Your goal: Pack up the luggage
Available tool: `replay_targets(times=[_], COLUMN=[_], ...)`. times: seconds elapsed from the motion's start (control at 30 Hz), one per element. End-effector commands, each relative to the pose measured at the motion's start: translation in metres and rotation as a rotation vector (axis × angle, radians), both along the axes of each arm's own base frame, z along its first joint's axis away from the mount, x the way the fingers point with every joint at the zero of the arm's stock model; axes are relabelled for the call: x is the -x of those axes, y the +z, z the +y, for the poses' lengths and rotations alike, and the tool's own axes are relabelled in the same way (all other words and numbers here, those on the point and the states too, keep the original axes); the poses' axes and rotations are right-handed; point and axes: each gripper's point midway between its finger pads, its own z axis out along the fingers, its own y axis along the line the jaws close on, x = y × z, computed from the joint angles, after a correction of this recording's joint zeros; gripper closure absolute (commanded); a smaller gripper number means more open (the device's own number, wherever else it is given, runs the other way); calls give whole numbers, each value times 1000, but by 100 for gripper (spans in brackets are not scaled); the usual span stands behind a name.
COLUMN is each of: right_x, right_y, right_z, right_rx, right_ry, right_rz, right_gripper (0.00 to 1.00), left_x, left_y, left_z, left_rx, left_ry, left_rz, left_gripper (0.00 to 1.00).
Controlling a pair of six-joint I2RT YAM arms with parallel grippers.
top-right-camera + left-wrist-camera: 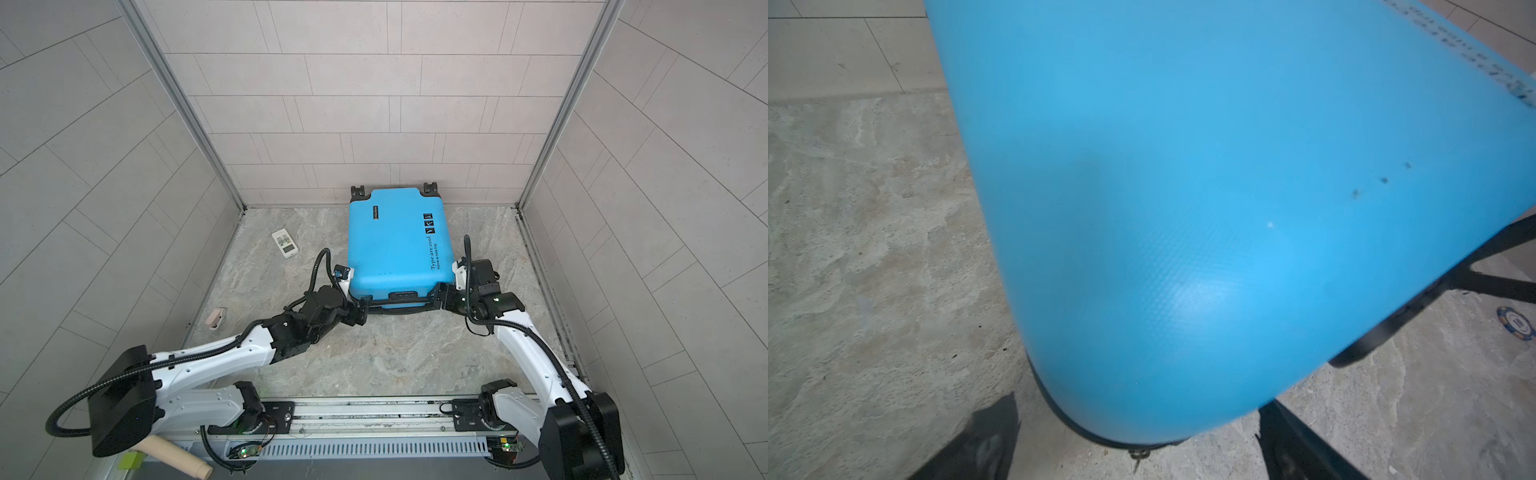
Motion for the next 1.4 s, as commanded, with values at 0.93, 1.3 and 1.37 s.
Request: replay_targets(times=[0.93, 1.3, 1.37], right_x=[-27, -23, -23], right_y=[-10, -10, -10], right_z=[3, 4, 4], right_rx=[-63, -76, -74], right_ry=[-73, -73, -72], right_rz=[-3, 6, 8], right_gripper=[28, 31, 31], left_x=[-28, -37, -39], left_y=[-21, -47, -49], left_z=[35, 19, 22], left_rx=[303, 311, 301], left_ry=[47, -42, -23], left_rz=[-104, -238, -241], left_gripper=[34, 40, 44])
